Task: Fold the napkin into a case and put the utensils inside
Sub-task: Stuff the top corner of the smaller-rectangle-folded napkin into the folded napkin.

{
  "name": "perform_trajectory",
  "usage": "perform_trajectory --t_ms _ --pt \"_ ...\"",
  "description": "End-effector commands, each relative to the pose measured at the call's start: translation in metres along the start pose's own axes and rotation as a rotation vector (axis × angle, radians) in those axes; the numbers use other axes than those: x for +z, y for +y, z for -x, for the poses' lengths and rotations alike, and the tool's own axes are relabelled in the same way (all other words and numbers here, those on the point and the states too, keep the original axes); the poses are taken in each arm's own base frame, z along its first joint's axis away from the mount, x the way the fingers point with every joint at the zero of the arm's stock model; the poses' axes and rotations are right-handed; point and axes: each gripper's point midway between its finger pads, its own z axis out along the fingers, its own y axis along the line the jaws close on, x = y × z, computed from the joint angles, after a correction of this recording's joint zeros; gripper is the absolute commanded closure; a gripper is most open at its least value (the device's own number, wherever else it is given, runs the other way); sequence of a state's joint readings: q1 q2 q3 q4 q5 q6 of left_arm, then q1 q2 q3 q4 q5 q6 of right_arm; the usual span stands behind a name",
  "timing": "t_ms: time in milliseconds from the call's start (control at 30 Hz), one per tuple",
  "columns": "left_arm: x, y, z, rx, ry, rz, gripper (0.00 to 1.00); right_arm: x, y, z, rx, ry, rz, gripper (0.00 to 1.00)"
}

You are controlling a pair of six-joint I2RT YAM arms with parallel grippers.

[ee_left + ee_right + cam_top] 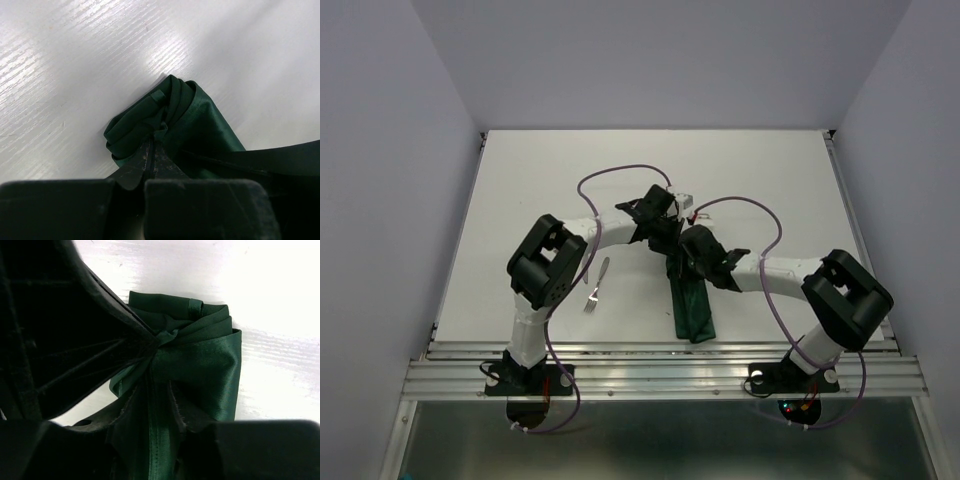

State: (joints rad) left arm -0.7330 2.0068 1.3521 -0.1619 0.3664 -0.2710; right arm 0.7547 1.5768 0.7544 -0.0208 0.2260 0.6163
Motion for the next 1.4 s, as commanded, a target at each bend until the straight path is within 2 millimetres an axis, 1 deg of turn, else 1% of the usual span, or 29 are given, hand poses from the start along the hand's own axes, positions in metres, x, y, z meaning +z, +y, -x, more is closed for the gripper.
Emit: perform_trajectory --t_ms 0,100,200,400,433,533,667,800,900,1033,1233,1367 --pt "-0.017 -0.011 0.008 0.014 -0.036 -0.023 1.0 0.006 -0.008 -0.014 -0.076 0.032 -0.088 0.7" --pt "-0.018 -0.011 0.008 0.011 -0.04 -0.024 1.0 0.011 -0.014 -0.021 -0.09 0.05 -0.128 0.75" --pt "-0.019 -0.012 0.008 0.013 -0.041 -0.026 1.0 0.012 -0.018 -0.022 -0.086 0.048 -0.147 0.79" --pt "-0.019 -0.012 0.006 0.01 -0.037 -0.028 1.0 0.009 -0.019 -0.013 -0.077 0.023 -0.173 0.89" --pt "-0.019 -0.011 0.006 0.009 -0.039 -0.027 1.0 0.008 -0.02 -0.013 -0.078 0.022 -0.178 0.93" --pt "-0.019 -0.011 0.005 0.008 -0.039 -0.027 1.0 0.007 -0.018 -0.01 -0.074 0.015 -0.173 0.99" --pt "-0.019 -0.011 0.004 0.005 -0.039 -0.027 1.0 0.003 -0.012 -0.004 -0.056 0.001 -0.154 0.99" --pt "-0.019 -0.011 0.003 0.001 -0.038 -0.029 1.0 -0.004 0.0 0.008 -0.018 -0.032 -0.103 0.99" --pt "-0.019 -0.012 0.003 0.003 -0.04 -0.032 1.0 -0.01 0.01 0.021 0.01 -0.071 -0.064 0.99" --pt "-0.021 -0.013 0.004 0.003 -0.043 -0.035 1.0 -0.011 0.02 0.031 0.025 -0.093 -0.038 0.99" --pt "-0.027 -0.015 0.007 0.004 -0.058 -0.036 1.0 -0.018 0.026 0.037 0.037 -0.107 -0.004 0.99" --pt "-0.03 -0.019 0.009 0.002 -0.064 -0.05 1.0 -0.021 0.025 0.035 0.046 -0.11 0.005 0.99"
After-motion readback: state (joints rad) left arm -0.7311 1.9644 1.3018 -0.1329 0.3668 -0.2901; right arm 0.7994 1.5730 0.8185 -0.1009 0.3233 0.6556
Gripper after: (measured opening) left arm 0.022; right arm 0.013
